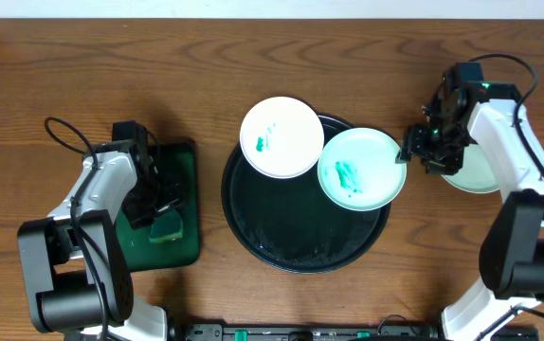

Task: Clean dirty plates on tray and stack at the side
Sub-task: 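Set the pale-green plate down on the table right of the tray, then move the right gripper to the rim of the stained white plate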

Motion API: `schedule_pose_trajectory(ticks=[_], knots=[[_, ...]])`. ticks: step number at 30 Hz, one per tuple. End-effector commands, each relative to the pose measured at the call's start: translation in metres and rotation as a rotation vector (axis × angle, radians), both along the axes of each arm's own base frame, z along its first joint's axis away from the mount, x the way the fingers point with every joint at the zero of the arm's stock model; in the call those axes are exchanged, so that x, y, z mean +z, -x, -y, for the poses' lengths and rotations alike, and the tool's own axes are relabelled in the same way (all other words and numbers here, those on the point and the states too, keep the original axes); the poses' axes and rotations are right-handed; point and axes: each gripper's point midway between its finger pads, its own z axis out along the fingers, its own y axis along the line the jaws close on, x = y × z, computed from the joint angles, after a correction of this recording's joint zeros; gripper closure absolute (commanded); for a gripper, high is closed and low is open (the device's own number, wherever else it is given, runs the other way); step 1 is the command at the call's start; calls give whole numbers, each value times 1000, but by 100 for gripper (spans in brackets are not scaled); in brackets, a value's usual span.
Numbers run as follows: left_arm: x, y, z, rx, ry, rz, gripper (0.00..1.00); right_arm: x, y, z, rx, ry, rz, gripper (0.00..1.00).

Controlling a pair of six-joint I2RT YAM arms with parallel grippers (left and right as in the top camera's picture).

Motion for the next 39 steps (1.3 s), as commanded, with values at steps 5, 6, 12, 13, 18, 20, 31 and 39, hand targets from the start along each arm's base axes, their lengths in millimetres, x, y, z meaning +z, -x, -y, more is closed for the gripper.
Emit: schedule_pose_trajectory(ticks=[5, 6, 12, 13, 18, 20, 31, 39], knots=[[-2, 2, 1, 2, 7, -9, 25, -11, -17, -5, 14, -5, 46, 54], [-2, 2, 1, 2, 7, -9, 25, -12, -19, -6, 17, -5, 51, 55], [-2, 2, 1, 2, 7, -9, 25, -26, -22, -15, 43, -5, 38, 52], [-2, 2, 1, 2, 7, -9, 25, -30, -22, -18, 51, -5, 33, 53], [-2, 2, 1, 2, 7, -9, 25, -39, -22, -29, 78, -9, 21, 67], [-2, 2, 1, 2, 7, -9, 25, -40, -23, -33, 82, -9, 25, 69], [-2, 2, 1, 3, 7, -9, 25, -42, -21, -36, 80, -9, 11, 99], [-2, 2, 1, 3, 7, -9, 25, -43, -10, -33, 78, 7, -35, 99]])
